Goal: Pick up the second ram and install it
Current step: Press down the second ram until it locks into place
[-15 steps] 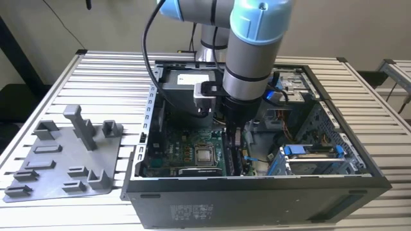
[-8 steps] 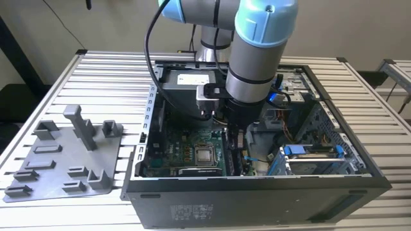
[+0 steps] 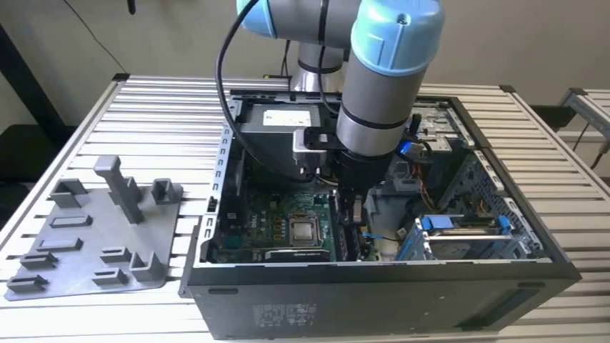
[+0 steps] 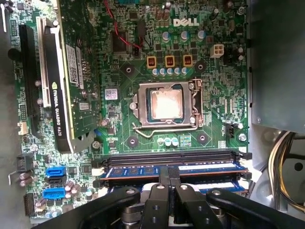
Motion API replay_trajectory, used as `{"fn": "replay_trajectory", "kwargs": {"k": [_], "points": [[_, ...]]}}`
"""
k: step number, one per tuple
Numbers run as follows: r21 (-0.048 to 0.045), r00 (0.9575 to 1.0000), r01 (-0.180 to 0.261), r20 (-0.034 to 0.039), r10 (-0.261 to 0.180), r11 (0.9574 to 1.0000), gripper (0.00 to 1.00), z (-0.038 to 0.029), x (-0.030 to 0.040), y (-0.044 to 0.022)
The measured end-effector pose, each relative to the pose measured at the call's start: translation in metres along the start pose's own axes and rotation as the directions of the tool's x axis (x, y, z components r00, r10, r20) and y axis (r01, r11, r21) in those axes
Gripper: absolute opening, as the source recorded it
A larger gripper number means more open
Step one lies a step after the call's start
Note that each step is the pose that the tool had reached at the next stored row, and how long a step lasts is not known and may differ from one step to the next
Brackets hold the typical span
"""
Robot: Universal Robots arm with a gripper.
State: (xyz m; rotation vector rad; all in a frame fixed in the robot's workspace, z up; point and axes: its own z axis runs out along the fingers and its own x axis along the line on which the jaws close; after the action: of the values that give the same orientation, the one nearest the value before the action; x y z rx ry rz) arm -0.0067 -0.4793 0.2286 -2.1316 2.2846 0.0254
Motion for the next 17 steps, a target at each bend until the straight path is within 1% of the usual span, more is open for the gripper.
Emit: {"fn": "replay_trajectory", "kwargs": {"k": [2, 4, 6, 7, 8, 10, 12, 17], "points": [[-0.0004, 1.0000, 0.000, -0.0004, 0.000, 1.0000, 0.11, 0.0035, 0.0001, 0.0000], [-0.0009, 1.0000, 0.000, -0.0022, 0.000, 1.0000, 0.11, 0.0064, 0.0004, 0.0000], [-0.0010, 1.0000, 0.000, -0.0016, 0.000, 1.0000, 0.11, 0.0102, 0.0005, 0.0000], [-0.0014, 1.0000, 0.000, -0.0019, 0.000, 1.0000, 0.11, 0.0111, 0.0004, -0.0001], [-0.0016, 1.0000, 0.000, -0.0018, 0.000, 1.0000, 0.11, 0.0102, 0.0002, -0.0001], [-0.0006, 1.0000, 0.000, 0.0037, 0.000, 1.0000, 0.11, 0.0035, -0.0004, -0.0002], [-0.0011, 1.0000, 0.000, 0.0011, 0.000, 1.0000, 0.11, -0.0064, -0.0002, 0.0000], [-0.0015, 1.0000, 0.000, 0.0012, 0.000, 1.0000, 0.11, -0.0288, -0.0007, -0.0001]]}}
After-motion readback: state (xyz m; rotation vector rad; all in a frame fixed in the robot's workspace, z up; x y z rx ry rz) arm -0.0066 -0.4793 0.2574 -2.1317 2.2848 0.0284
